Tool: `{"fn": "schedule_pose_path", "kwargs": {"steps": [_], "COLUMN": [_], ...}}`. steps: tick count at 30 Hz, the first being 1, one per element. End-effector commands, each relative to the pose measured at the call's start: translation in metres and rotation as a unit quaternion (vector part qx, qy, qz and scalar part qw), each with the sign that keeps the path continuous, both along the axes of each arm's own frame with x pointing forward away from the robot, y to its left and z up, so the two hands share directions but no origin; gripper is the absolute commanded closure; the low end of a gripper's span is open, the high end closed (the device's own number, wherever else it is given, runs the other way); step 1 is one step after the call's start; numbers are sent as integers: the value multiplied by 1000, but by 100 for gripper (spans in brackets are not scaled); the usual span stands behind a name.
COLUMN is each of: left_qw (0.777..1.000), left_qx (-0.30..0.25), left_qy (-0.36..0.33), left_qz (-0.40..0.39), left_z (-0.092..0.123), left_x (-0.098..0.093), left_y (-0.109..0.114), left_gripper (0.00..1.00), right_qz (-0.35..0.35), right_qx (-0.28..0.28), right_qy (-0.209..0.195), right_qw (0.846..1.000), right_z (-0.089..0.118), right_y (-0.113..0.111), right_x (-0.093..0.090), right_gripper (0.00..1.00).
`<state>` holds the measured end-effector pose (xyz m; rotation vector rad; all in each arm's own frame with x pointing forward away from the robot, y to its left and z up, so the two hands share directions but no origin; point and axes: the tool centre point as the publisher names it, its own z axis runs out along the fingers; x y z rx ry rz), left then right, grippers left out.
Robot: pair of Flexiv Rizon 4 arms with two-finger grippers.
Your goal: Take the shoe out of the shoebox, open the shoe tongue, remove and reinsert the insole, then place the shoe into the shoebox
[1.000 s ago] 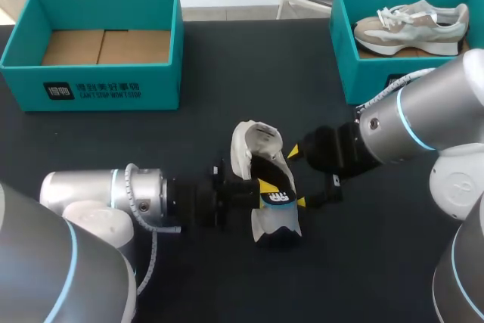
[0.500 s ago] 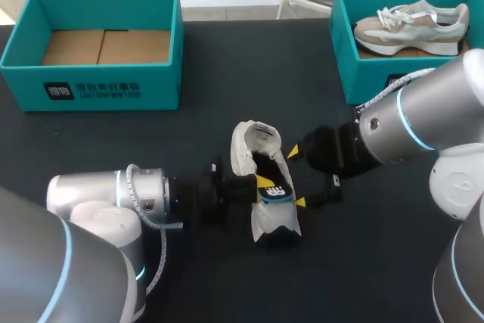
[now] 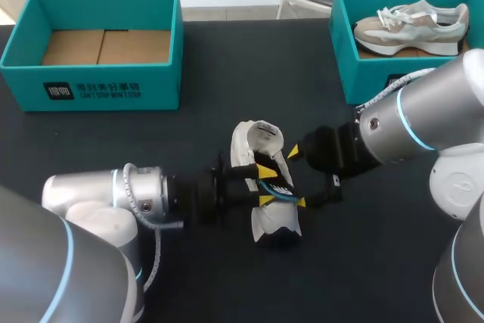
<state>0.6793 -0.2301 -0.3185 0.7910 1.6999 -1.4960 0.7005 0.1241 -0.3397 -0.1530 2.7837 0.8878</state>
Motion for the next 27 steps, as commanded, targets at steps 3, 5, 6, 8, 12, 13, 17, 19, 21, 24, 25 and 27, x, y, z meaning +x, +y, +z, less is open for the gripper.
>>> {"fn": "schedule_pose_path", "kwargs": {"steps": [3, 5, 6, 8, 12, 13, 17, 19, 21, 24, 25, 27], "left_qw": [1000, 1000, 1000, 1000, 1000, 1000, 999, 999, 998, 999, 999, 999], "left_qx": [1, 5, 9, 11, 18, 21, 34, 41, 48, 48, 45, 41], "left_qy": [1, 2, 3, 3, -4, -13, -32, -32, -27, -20, -18, -18], "left_qz": [-2, -5, -7, -9, -3, 2, 7, 10, 11, 10, 10, 10], "left_z": [1, -3, -6, -11, -20, -22, -27, -29, -32, -33, -31, -26], "left_x": [-13, -14, -14, -12, 1, 4, 17, 21, 21, 17, 15, 11], "left_y": [1, -1, -3, -6, -8, -7, -2, 1, 4, 6, 7, 8], "left_gripper": [100, 100, 100, 100, 100, 100, 100, 100, 100, 100, 100, 56], "right_qz": [0, 0, 0, 0, 0, 0, 0, 0, 0, 0, 0, 0], "right_qx": [0, 0, 0, 0, 0, 0, 0, 0, 0, 0, 0, 0], "right_qy": [-1, -1, -1, -1, -1, -1, -1, -1, -1, -1, -1, -1], "right_qw": [1000, 1000, 1000, 1000, 1000, 1000, 1000, 1000, 1000, 1000, 1000, 1000], "right_z": [0, 0, 0, 0, 0, 0, 0, 0, 0, 0, 0, 0], "right_y": [0, 0, 0, 0, 0, 0, 0, 0, 0, 0, 0, 0], "right_x": [-1, -1, -1, -1, -1, -1, -1, -1, -1, -1, -1, -1], "right_gripper": [0, 0, 0, 0, 0, 0, 0, 0, 0, 0, 0, 0]}}
